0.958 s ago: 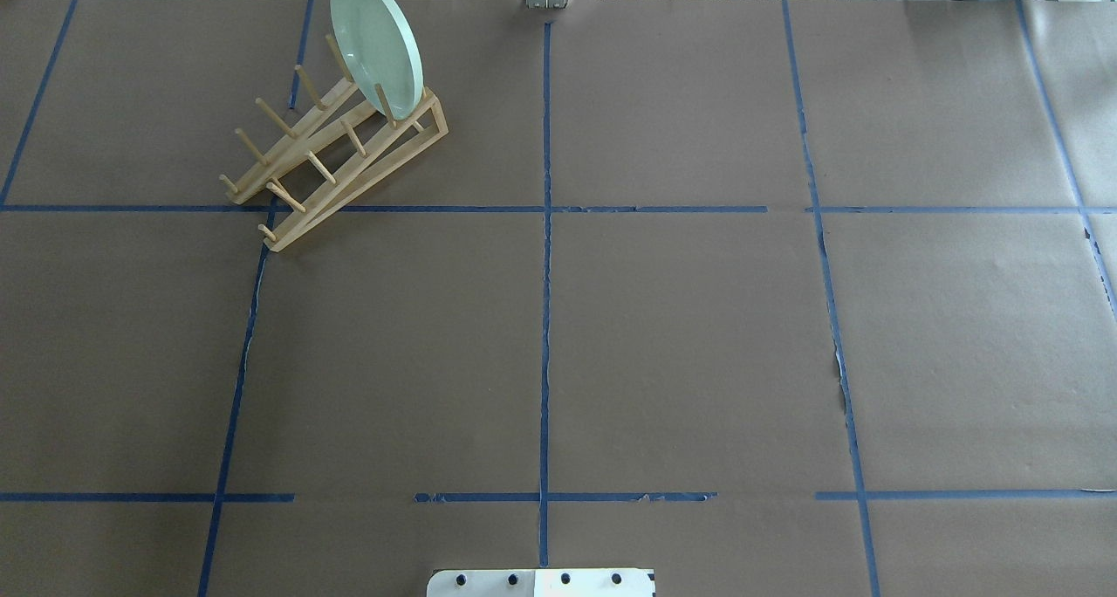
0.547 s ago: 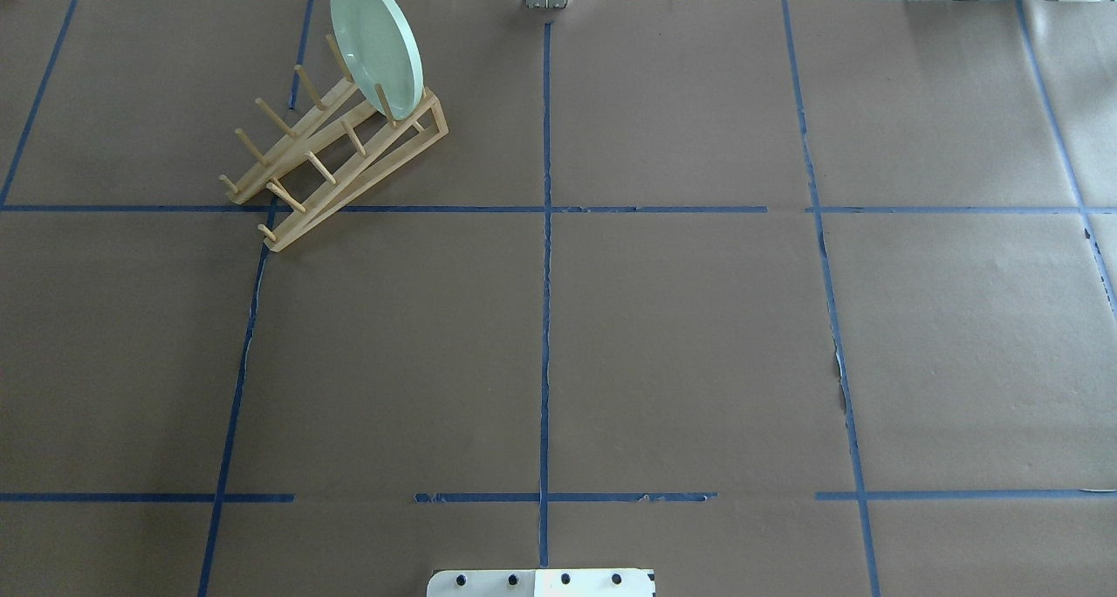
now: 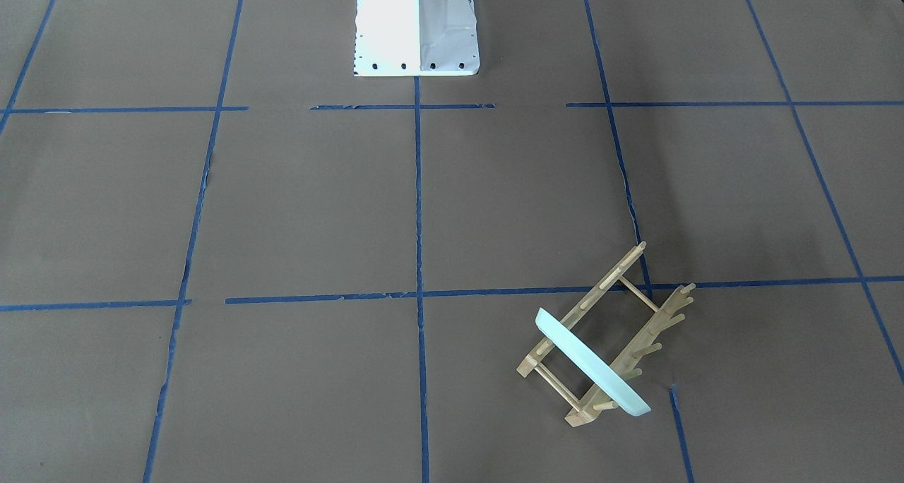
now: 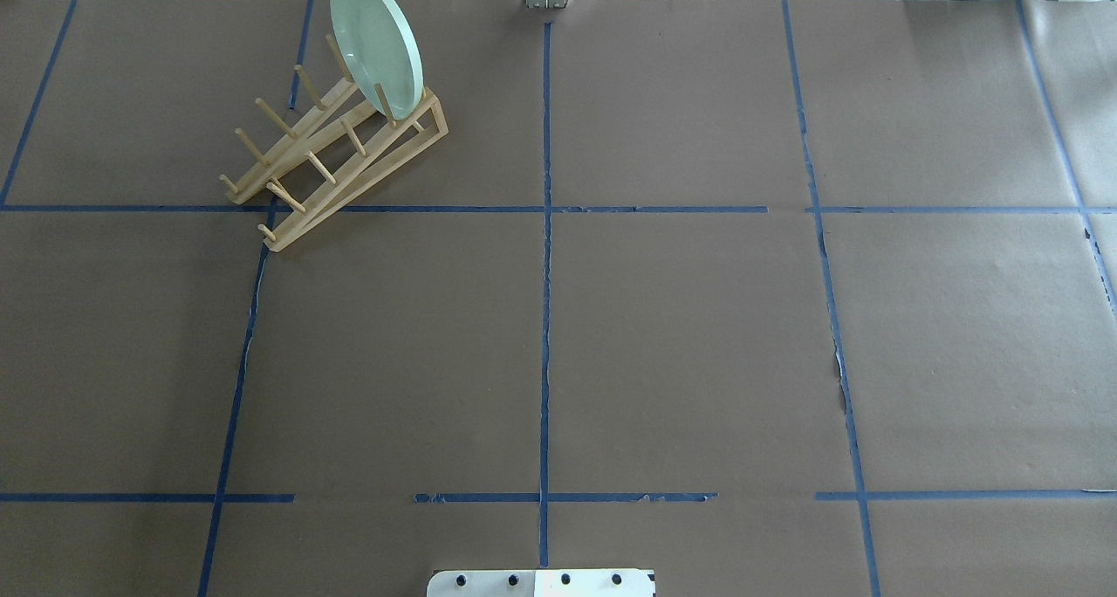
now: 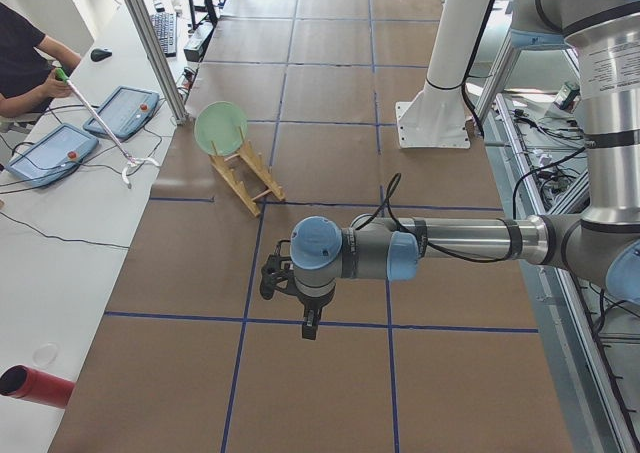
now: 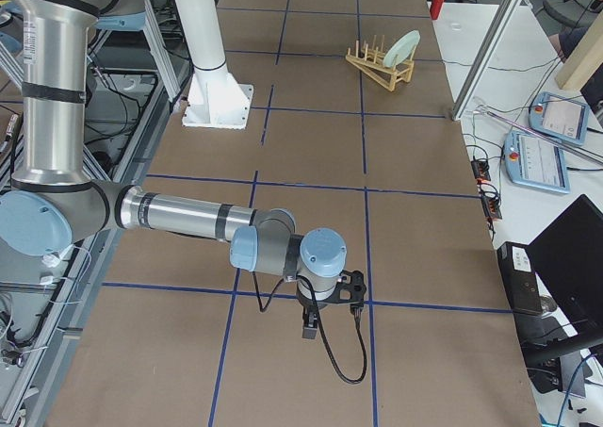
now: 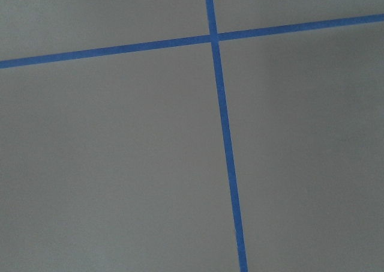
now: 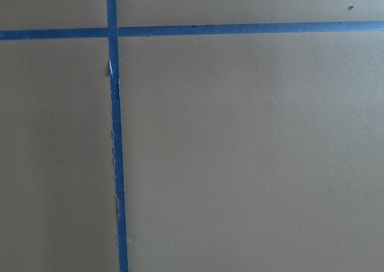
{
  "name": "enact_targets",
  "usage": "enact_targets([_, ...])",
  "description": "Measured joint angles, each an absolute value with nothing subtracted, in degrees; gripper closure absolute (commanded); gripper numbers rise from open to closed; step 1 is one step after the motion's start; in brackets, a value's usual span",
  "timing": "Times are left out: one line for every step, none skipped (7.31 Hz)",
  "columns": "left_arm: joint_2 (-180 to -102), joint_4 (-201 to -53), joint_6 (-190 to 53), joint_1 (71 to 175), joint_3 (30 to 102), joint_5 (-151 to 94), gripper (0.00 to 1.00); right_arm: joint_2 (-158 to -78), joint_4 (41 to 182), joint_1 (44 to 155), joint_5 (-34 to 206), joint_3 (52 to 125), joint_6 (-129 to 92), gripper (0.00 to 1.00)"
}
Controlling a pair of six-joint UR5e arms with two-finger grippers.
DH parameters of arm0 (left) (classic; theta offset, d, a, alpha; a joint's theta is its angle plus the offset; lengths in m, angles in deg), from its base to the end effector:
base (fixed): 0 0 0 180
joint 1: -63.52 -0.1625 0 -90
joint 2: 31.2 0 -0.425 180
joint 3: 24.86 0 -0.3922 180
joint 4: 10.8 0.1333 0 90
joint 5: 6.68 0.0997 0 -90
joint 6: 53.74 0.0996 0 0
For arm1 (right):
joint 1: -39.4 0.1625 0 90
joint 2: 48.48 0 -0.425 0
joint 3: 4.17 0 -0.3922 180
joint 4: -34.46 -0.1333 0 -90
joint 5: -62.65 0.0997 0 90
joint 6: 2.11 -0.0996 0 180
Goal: Place plate on rack
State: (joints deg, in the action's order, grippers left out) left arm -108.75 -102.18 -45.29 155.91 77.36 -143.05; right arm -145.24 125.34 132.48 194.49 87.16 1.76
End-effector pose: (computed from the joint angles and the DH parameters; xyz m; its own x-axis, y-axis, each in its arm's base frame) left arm -0.0779 -0.3987 0.6458 0.6886 0.1327 -0.7129 -0.0602 0.9902 0.1262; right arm 0.0899 -0.4271 0.7064 0.7419 0.0460 0.6689 -0.0033 0.9979 -0.0649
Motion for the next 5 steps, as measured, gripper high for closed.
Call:
enact_targets([-108.66,-102.17,-45.43,156.06,77.66,-142.98,0.00,-145.24,125.34,132.48,194.49,87.17,1.76,0.00])
enact_targets([-108.80,-101.78,-45.51,156.11,77.56,-142.90,0.00,-145.24,125.34,132.48,194.49,87.18,1.76,0.00])
enact_targets([-109.16,-100.52,-45.52,156.11,77.31,-142.81,0.00,-145.24,125.34,132.48,194.49,87.21,1.76,0.00])
enact_targets([-109.46,-98.52,-45.48,156.14,77.49,-142.74,0.00,-145.24,125.34,132.48,194.49,87.22,1.76,0.00])
enact_targets([-109.66,-96.96,-45.43,156.19,77.98,-142.69,0.00,-145.24,125.34,132.48,194.49,87.23,1.76,0.00])
